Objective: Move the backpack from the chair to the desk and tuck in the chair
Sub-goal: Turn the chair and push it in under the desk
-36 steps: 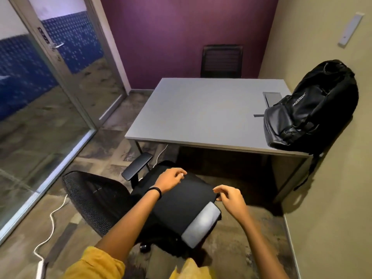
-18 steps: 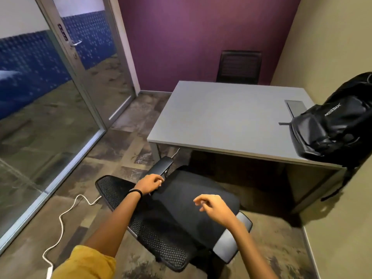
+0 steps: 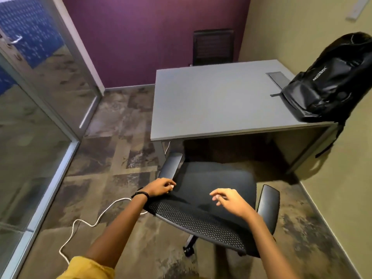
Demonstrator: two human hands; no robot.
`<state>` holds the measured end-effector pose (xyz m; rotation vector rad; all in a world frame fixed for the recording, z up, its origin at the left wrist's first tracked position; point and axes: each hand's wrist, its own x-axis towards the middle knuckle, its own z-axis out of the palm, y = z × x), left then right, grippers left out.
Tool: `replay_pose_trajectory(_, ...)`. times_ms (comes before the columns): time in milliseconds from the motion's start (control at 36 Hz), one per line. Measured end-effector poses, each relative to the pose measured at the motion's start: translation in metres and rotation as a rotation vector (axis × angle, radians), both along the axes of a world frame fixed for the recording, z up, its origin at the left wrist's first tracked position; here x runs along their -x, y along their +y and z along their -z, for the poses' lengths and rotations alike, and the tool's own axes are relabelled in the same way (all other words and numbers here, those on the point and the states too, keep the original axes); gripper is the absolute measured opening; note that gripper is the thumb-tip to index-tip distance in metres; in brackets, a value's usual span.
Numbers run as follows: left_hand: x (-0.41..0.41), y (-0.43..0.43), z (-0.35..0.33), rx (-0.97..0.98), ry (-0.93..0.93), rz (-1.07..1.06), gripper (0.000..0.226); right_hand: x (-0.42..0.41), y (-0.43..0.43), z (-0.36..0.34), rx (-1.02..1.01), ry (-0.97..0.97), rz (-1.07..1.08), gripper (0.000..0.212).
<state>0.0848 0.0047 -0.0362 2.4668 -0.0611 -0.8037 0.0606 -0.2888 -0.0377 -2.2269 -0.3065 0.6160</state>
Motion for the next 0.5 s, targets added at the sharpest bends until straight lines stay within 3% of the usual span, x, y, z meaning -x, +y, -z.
replay_pose_trajectory(194,0.011,0.021,0.002,-0.121,-0.097,0.19,0.033,0.045,-0.011,0.004,0.142,0.06,0.088,0.023)
replay_pose_trajectory(417,0.023,0.037,-0.001,-0.167,-0.21,0.22,0.037,0.081,-0.022,0.001,0.335,-0.032,0.302,0.021)
replay_pose_trajectory(500,0.028,0.042,-0.003,-0.154,-0.24,0.207,0.038,0.083,-0.019,-0.003,0.397,-0.071,0.347,0.031)
